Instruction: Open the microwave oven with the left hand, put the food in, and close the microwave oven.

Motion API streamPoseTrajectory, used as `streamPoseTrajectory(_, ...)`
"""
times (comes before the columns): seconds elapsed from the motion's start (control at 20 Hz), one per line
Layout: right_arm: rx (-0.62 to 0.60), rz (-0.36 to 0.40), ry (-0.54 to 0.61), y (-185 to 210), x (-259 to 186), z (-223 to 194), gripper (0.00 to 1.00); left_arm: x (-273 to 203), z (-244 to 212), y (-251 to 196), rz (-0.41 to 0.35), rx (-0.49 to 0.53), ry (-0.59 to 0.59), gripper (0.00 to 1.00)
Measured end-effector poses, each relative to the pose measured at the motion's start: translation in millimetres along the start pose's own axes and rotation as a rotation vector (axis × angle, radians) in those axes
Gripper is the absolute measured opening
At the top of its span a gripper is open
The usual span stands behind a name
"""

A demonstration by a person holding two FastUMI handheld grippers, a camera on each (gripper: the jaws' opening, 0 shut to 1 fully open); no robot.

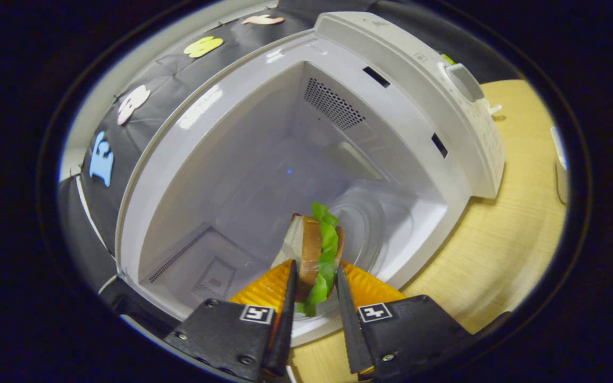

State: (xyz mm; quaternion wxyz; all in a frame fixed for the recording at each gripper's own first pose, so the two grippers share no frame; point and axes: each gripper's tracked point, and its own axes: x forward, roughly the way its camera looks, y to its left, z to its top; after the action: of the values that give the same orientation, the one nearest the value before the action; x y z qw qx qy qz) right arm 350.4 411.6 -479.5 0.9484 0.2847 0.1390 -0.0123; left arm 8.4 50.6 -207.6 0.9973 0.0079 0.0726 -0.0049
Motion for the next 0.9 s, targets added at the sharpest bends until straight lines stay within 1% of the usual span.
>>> streamPoseTrajectory(0.05,-0.082,-0.029,-0.025,-7,0,3,0.52,-4,1,-1,-0.002,0.0,-0.005,0.95)
streamPoseTrajectory(0.1,-0.18,-0.07,-0.051,-11,-1,5,0.63,-7,4,-3,-0.005,0.0,-0.01,0.95)
streamPoseTrajectory(0.15,-0.249,-0.092,-0.066,-15,-2,6,0.75,-11,6,-4,-0.006,0.004,-0.018,0.95)
streamPoseTrajectory(0.2,-0.28,-0.092,-0.081,-14,-5,5,0.71,-15,7,-5,-0.005,0.013,-0.021,0.95)
streamPoseTrajectory(0.3,-0.318,-0.095,-0.082,-15,-10,6,0.8,-21,5,-1,0.011,0.03,-0.019,0.95)
streamPoseTrajectory(0.35,-0.34,-0.088,-0.085,-14,-11,7,0.88,-26,4,2,0.02,0.03,-0.014,0.95)
streamPoseTrajectory(0.4,-0.366,-0.083,-0.089,-14,-14,9,0.92,-31,5,2,0.023,0.023,-0.012,0.95)
streamPoseTrajectory(0.5,-0.416,-0.051,-0.096,-11,-23,10,0.91,-40,10,5,0.033,0.005,-0.022,0.95)
streamPoseTrajectory(0.55,-0.42,-0.026,-0.094,-9,-29,10,0.91,-45,13,9,0.038,-0.004,-0.032,0.95)
streamPoseTrajectory(0.6,-0.421,-0.002,-0.088,-8,-35,9,0.91,-50,14,12,0.044,-0.012,-0.038,0.83)
streamPoseTrajectory(0.65,-0.422,0.016,-0.083,-9,-42,8,0.92,-52,13,16,0.051,-0.018,-0.038,0.95)
streamPoseTrajectory(0.7,-0.43,0.03,-0.09,-9,-50,9,0.92,-56,12,21,0.061,-0.02,-0.036,0.95)
streamPoseTrajectory(0.75,-0.459,0.046,-0.095,-9,-58,10,1.0,-59,9,28,0.073,-0.021,-0.033,0.95)
streamPoseTrajectory(0.8,-0.49,0.065,-0.105,-8,-68,10,1.0,-60,7,34,0.084,-0.027,-0.028,0.95)
streamPoseTrajectory(0.85,-0.508,0.083,-0.111,-8,-77,12,0.91,-61,4,41,0.095,-0.033,-0.024,0.83)
streamPoseTrajectory(0.9,-0.512,0.108,-0.121,-7,-86,15,0.91,-61,0,48,0.109,-0.04,-0.018,0.95)
